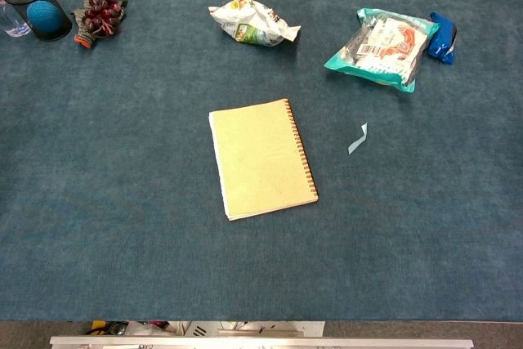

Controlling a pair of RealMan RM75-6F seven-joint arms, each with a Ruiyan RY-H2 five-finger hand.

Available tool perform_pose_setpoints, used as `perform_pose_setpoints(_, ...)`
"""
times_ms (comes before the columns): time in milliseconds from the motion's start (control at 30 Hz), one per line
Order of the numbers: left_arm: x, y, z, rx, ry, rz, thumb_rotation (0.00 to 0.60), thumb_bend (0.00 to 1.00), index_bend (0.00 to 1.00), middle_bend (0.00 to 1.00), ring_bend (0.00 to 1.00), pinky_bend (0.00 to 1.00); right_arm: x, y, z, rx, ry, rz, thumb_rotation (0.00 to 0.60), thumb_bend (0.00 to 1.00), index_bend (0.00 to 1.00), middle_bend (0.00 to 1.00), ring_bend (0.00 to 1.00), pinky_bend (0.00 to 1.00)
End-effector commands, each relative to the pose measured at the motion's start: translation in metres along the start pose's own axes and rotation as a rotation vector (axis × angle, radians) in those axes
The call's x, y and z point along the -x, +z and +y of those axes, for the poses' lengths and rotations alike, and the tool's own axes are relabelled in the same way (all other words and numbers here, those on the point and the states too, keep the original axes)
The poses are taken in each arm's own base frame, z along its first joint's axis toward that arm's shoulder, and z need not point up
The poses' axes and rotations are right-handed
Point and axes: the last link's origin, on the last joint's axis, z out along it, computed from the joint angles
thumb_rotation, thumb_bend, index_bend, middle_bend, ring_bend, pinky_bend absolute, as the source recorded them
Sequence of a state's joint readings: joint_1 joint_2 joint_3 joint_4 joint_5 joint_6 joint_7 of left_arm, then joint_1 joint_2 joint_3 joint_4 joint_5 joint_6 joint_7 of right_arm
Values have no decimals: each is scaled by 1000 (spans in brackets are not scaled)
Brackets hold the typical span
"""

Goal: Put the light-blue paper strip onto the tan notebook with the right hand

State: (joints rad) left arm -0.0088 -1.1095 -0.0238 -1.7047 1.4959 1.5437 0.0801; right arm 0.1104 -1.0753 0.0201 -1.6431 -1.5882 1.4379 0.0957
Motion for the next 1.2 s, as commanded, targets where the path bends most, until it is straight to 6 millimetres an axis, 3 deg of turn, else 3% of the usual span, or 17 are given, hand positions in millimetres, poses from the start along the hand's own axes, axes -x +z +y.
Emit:
perform_pose_setpoints(33,0,-1,0,1,-1,-1,600,323,15,0,0,0,0,-1,0,1,0,1,600,193,101,222,72,175)
perform_pose_setpoints(400,-3,-5,-1,2,-7,11,600,324,15,0,0,0,-10,0,-3,-23,15,23,600,194,101,222,86,176)
perform_pose_setpoints(567,-3,-5,-1,7,-7,14,600,323,15,0,0,0,-14,4,-7,-43,12,21,600,193,117,272,165,283)
perform_pose_setpoints(700,-5,-5,-1,8,-6,17,600,323,15,0,0,0,-16,13,-14,-86,-2,11,600,193,170,404,401,562)
perform_pose_setpoints(800,-5,-5,-1,7,-7,19,600,323,15,0,0,0,-16,22,-22,-126,-16,-8,600,193,256,620,658,836)
perform_pose_setpoints(900,-5,-7,-2,3,-8,20,600,323,15,0,0,0,-12,32,-30,-167,-31,-42,600,193,341,792,848,984)
perform_pose_setpoints(1033,-5,-8,-4,-6,-9,22,600,324,15,0,0,0,-3,47,-41,-214,-46,-102,600,201,439,916,991,1000)
perform_pose_setpoints(1200,-6,-10,-6,-18,-11,23,600,324,15,0,0,0,16,66,-53,-254,-65,-193,600,252,509,981,1000,1000)
